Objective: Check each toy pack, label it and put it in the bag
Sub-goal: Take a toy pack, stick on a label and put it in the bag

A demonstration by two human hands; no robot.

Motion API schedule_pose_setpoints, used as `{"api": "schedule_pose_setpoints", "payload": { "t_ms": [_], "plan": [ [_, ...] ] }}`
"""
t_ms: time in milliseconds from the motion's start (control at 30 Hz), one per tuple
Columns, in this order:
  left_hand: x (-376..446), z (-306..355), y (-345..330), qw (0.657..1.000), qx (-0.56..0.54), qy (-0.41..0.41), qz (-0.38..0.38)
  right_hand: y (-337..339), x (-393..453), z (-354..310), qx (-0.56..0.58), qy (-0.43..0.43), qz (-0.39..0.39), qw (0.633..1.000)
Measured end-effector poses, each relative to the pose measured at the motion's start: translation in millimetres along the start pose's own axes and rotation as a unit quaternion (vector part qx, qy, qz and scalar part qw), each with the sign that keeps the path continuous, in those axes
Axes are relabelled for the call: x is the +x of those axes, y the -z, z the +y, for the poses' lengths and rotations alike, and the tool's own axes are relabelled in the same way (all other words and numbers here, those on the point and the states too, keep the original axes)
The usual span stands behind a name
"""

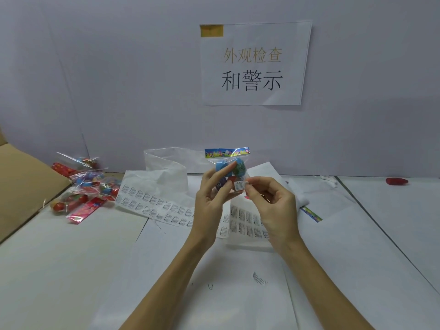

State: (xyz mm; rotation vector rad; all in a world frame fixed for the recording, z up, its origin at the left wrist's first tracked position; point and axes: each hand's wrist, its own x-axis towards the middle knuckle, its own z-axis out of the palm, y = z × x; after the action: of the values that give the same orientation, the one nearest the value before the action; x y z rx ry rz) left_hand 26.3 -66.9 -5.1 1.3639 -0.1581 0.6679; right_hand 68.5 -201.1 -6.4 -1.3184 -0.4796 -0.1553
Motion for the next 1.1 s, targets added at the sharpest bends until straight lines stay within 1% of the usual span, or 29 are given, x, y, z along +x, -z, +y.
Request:
{"api": "schedule_pose_setpoints", "payload": {
  "t_ms": [300, 500, 633, 733, 833, 900, 967, 1100],
  "plan": [
    [-2, 4, -3, 1.000, 0.008, 0.010, -0.006, 0, 0, 2, 0.002, -0.013, 0.005, 1.000],
    [-3, 3, -4, 0.998, 0.059, -0.009, 0.000, -1, 0, 2, -0.001, -0.012, 0.003, 1.000],
    [-1, 1, -2, 0.998, 0.064, -0.017, 0.012, -1, -1, 2, -0.034, 0.009, 0.001, 0.999],
    [0, -1, -3, 0.997, 0.077, -0.020, 0.020, -2, -1, 6, -0.077, 0.020, 0.017, 0.997],
    [1, -3, -1, 0.998, 0.051, -0.012, 0.022, 2, 1, 11, -0.098, -0.016, 0.051, 0.994],
    [2, -3, 2, 0.999, 0.037, -0.002, 0.030, 5, 2, 10, -0.077, -0.045, 0.056, 0.994],
    [2, -3, 3, 0.999, 0.035, 0.006, 0.024, 3, 3, 8, -0.057, -0.071, 0.039, 0.995],
    [-1, -3, -2, 0.998, 0.059, 0.014, -0.012, -6, -1, 5, -0.058, -0.127, -0.014, 0.990]
  ]
}}
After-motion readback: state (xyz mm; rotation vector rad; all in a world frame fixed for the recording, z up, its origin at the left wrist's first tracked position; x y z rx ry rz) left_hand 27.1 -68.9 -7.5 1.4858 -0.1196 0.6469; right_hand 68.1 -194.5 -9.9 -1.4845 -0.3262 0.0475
